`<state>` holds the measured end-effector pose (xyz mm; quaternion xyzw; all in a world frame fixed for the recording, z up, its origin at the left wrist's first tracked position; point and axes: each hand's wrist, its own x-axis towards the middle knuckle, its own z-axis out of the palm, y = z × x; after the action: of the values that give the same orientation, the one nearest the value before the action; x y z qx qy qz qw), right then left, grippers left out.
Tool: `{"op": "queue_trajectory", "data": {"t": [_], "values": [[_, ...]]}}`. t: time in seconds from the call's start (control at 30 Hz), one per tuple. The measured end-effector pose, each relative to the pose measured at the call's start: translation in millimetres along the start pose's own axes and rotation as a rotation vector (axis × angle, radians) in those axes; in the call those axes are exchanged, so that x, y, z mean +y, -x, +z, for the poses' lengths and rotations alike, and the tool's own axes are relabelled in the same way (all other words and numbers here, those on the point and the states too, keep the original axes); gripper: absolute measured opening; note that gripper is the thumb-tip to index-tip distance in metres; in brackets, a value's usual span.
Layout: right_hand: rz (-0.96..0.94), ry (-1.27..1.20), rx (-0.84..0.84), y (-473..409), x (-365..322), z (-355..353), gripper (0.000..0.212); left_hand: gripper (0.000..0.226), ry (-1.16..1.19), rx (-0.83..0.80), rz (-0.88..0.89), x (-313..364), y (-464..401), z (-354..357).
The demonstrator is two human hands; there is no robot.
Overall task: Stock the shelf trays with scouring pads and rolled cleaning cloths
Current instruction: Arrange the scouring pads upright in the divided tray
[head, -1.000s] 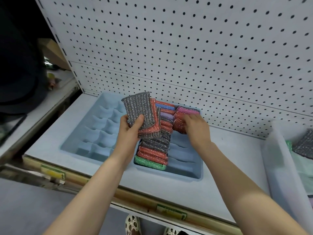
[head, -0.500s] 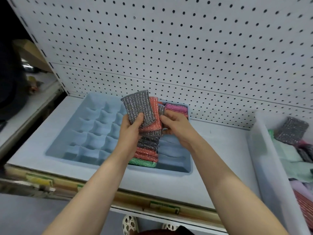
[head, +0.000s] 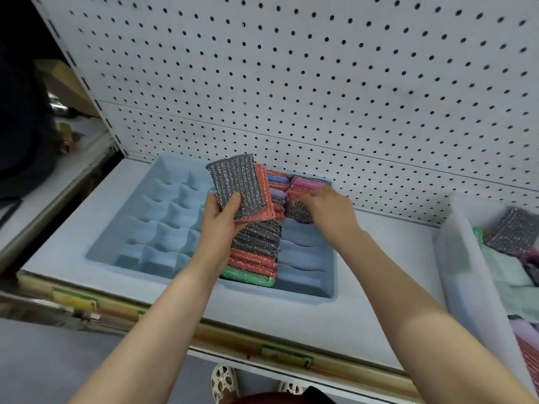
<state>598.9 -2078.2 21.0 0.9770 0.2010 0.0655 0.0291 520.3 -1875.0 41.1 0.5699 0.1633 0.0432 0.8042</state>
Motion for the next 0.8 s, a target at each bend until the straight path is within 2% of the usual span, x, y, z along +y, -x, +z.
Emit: {"op": "queue_trajectory", "data": {"t": [0.07,0.17,0.27,0.37,0.43,0.53,0.6,0.67,0.7,0.8], "values": [[-0.011,0.006,0.040,2.3,-5.1,13.4,0.036,0.029,0.004,-0.001,-0.002,0.0,-0.1,-1.5],[0.062,-0.114,0.145,4.0,-0.1,28.8,0.041,0.031,0.000,0.015,-0.001,0.5,-1.7,-6.3],[0.094,-0.146,0.094,3.6,0.8,35.1,0.021,0.030,-0.007,0.021,-0.001,-0.5,-1.2,-9.6],[0.153,-0.266,0.043,0.7,-3.0,23.7,0.012,0.030,-0.022,0.007,-0.003,-1.9,1.0,-8.4],[0.223,-0.571,0.066,2.9,-12.2,0.6,0.021,0.031,-0.025,-0.008,-0.003,-2.2,3.0,-6.2],[0.327,-1.278,-0.026,9.1,-33.2,-31.0,0.024,0.028,-0.034,-0.032,0.022,-3.4,4.3,0.3],[0.298,-1.485,-0.123,12.9,-43.3,-34.8,0.018,0.027,-0.054,-0.012,0.042,-6.4,4.6,5.0],[0.310,-1.534,-0.114,15.2,-42.8,-38.0,0.023,0.027,-0.091,0.031,0.062,-10.3,3.8,6.4],[0.327,-1.483,-0.064,16.1,-36.8,-39.0,0.025,0.025,-0.105,0.047,0.067,-11.4,3.2,6.0],[0.366,-0.995,0.095,22.0,-7.4,-41.5,0.033,0.016,-0.074,0.078,0.074,-10.5,1.8,3.0]]}}
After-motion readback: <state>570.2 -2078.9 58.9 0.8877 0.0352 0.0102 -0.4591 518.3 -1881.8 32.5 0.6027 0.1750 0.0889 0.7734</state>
